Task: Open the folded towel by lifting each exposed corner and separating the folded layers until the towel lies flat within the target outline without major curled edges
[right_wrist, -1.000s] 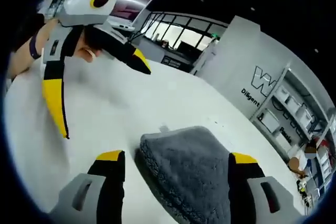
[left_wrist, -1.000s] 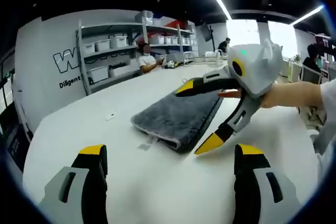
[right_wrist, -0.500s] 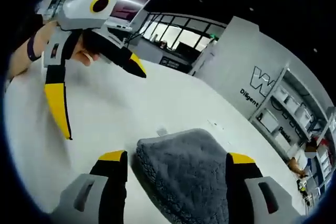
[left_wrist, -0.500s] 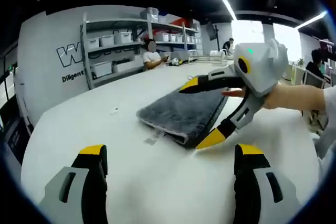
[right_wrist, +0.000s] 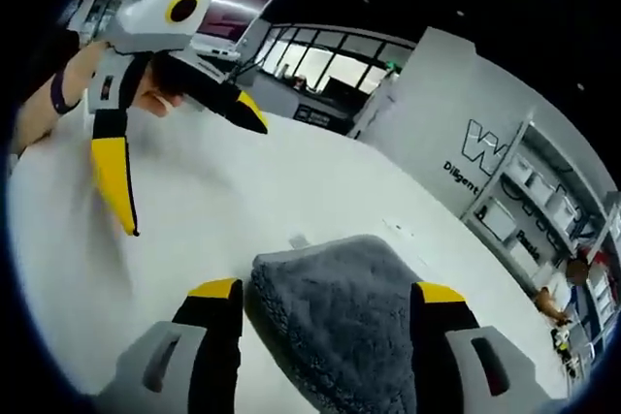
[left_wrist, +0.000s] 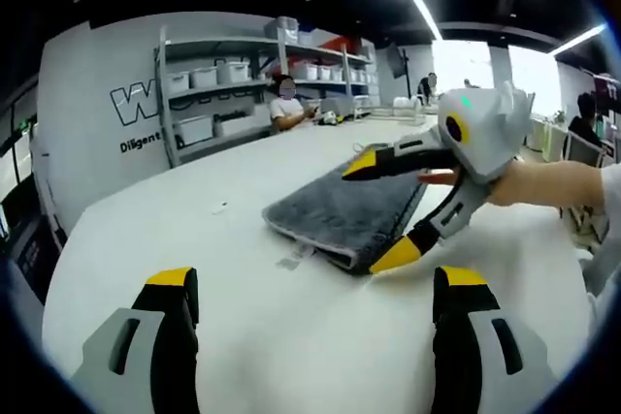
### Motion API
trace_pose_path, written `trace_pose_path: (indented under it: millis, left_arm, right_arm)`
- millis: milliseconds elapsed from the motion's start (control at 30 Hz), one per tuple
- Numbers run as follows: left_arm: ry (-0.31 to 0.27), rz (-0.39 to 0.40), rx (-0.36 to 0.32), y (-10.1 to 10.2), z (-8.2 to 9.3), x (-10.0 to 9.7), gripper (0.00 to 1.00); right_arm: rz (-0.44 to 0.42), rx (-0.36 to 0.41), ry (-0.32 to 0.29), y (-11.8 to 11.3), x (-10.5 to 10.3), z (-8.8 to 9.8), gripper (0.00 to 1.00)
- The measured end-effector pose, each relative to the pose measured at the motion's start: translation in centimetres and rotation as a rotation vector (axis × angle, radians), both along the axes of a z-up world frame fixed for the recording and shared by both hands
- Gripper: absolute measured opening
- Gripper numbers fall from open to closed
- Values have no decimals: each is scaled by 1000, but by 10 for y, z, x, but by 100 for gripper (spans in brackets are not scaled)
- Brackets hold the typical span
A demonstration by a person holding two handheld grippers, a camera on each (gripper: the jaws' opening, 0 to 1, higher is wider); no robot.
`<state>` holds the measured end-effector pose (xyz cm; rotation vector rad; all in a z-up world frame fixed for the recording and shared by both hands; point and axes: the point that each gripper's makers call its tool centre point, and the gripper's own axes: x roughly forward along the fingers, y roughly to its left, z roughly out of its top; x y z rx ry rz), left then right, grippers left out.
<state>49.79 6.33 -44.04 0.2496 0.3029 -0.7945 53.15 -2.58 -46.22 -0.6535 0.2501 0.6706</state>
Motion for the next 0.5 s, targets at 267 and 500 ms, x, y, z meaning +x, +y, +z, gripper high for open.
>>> trace_pose_path:
  millis: [267, 500]
  left_arm:
    - [-3, 7, -4, 3, 2, 2, 99]
    - [1, 16, -13, 7, 3, 4, 99]
  right_arm:
    - [47, -12, -19, 18, -5, 0, 48]
    - [78, -70, -31, 25, -9, -8, 36]
